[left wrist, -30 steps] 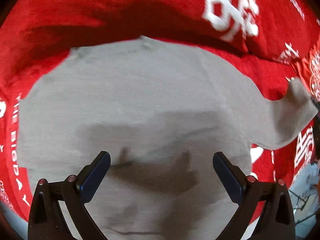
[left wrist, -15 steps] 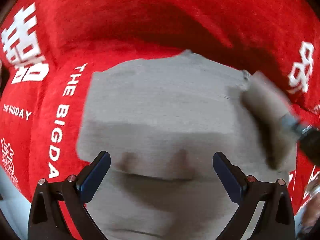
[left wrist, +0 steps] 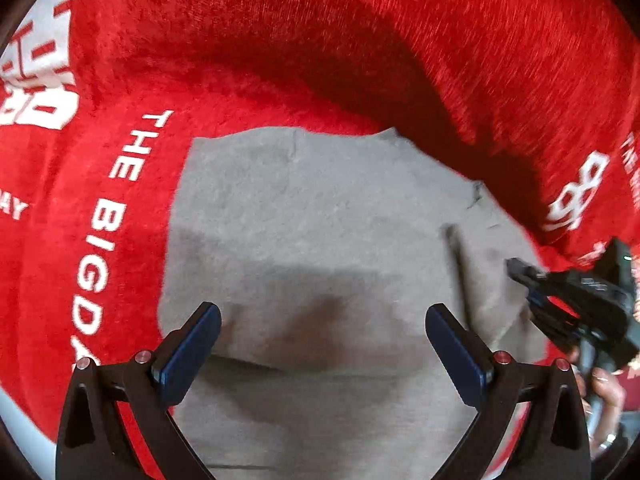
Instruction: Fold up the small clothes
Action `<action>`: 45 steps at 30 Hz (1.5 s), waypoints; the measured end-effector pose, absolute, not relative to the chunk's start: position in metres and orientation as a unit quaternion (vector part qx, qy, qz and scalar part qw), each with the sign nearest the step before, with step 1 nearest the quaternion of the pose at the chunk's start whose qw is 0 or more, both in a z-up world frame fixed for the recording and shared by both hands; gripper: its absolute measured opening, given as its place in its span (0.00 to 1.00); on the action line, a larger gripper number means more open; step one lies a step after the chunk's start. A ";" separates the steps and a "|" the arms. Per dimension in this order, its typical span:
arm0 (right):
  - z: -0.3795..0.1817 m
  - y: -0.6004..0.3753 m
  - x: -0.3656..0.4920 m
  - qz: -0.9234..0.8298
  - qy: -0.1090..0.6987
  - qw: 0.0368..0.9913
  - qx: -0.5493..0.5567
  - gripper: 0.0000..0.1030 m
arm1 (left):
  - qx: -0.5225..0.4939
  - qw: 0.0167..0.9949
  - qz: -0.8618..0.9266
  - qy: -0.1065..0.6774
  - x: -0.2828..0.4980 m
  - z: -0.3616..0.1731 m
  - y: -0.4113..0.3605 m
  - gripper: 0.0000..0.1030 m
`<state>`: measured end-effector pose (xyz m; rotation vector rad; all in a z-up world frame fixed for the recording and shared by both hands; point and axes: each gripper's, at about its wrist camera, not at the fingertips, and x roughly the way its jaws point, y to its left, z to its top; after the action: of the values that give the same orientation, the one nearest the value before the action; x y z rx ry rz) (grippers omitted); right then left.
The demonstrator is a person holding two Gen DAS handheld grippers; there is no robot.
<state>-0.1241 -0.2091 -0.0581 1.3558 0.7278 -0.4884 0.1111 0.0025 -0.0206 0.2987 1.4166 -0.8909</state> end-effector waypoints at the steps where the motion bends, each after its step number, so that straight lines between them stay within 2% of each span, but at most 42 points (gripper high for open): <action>1: -0.050 -0.207 -0.110 -0.202 0.334 0.709 0.587 0.08 | 0.119 0.654 -0.401 0.630 0.114 -0.020 0.003 1.00; 5: -0.035 -0.163 -0.053 -0.116 0.405 0.754 0.504 0.08 | 0.079 0.635 -0.417 0.646 0.127 -0.024 0.003 1.00; 9: -0.054 -0.111 -0.024 -0.075 0.502 0.738 0.444 0.14 | 0.052 0.616 -0.411 0.670 0.132 -0.038 0.003 1.00; 11: -0.059 -0.103 -0.025 -0.076 0.518 0.730 0.440 0.17 | 0.052 0.609 -0.409 0.678 0.129 -0.045 0.001 1.00; 16: -0.058 -0.108 -0.086 -0.109 0.478 0.706 0.511 0.32 | 0.081 0.603 -0.413 0.677 0.117 -0.057 -0.005 1.00; 22: -0.060 -0.134 -0.202 -0.219 0.412 0.635 0.616 0.33 | 0.102 0.600 -0.411 0.679 0.104 -0.064 -0.018 0.99; 23: -0.062 -0.138 -0.224 -0.246 0.396 0.619 0.632 0.33 | 0.106 0.601 -0.409 0.678 0.102 -0.064 -0.020 0.96; 25: -0.065 -0.145 -0.253 -0.285 0.372 0.603 0.646 0.34 | 0.126 0.594 -0.403 0.685 0.100 -0.069 -0.028 0.59; 26: -0.066 -0.147 -0.260 -0.297 0.357 0.596 0.655 0.35 | 0.135 0.592 -0.396 0.689 0.099 -0.072 -0.030 0.53; 27: -0.069 -0.151 -0.267 -0.305 0.339 0.588 0.668 0.37 | 0.146 0.597 -0.390 0.686 0.099 -0.072 -0.032 0.42; 28: -0.072 -0.155 -0.272 -0.309 0.324 0.581 0.679 0.37 | 0.149 0.598 -0.392 0.683 0.099 -0.072 -0.033 0.25; 30: -0.078 -0.160 -0.274 -0.314 0.300 0.576 0.692 0.36 | 0.142 0.597 -0.399 0.682 0.101 -0.068 -0.032 0.20; 31: -0.078 -0.163 -0.273 -0.319 0.298 0.579 0.688 0.18 | 0.137 0.598 -0.402 0.680 0.102 -0.065 -0.031 0.17; 32: -0.076 -0.164 -0.271 -0.324 0.305 0.584 0.678 0.06 | 0.134 0.600 -0.404 0.677 0.104 -0.061 -0.028 0.12; 38: -0.053 -0.174 -0.267 -0.342 0.351 0.631 0.602 0.06 | 0.156 0.602 -0.421 0.660 0.094 -0.046 -0.020 0.10; 43: -0.075 -0.182 -0.283 -0.318 0.390 0.610 0.612 0.07 | 0.187 0.617 -0.392 0.656 0.089 -0.059 -0.014 0.10; 45: -0.071 -0.179 -0.283 -0.312 0.400 0.610 0.609 0.13 | 0.186 0.623 -0.376 0.660 0.100 -0.060 -0.006 0.10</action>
<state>-0.2831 -0.1794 -0.0715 1.4053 0.9239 -0.7215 0.1001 -0.0057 -0.0601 0.4280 1.5153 -0.8645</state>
